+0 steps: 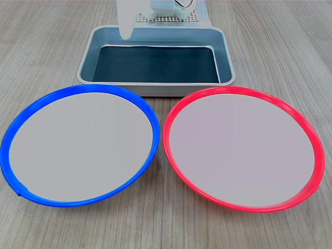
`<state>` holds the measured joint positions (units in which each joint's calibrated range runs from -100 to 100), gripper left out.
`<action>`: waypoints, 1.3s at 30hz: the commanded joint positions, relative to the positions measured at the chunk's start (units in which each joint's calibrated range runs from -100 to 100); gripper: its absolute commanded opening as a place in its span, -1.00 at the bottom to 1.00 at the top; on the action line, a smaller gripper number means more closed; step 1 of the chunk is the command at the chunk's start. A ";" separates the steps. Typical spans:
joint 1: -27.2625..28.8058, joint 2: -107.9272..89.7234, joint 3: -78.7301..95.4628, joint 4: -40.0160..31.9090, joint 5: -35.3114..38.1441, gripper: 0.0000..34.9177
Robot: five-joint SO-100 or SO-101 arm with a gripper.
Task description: Lift the stacked dish and set it down on the table.
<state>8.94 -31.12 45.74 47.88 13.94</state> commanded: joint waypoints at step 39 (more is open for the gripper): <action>-6.07 -67.95 54.26 -0.46 -14.41 -0.98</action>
<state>2.48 -98.72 99.91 47.31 -0.37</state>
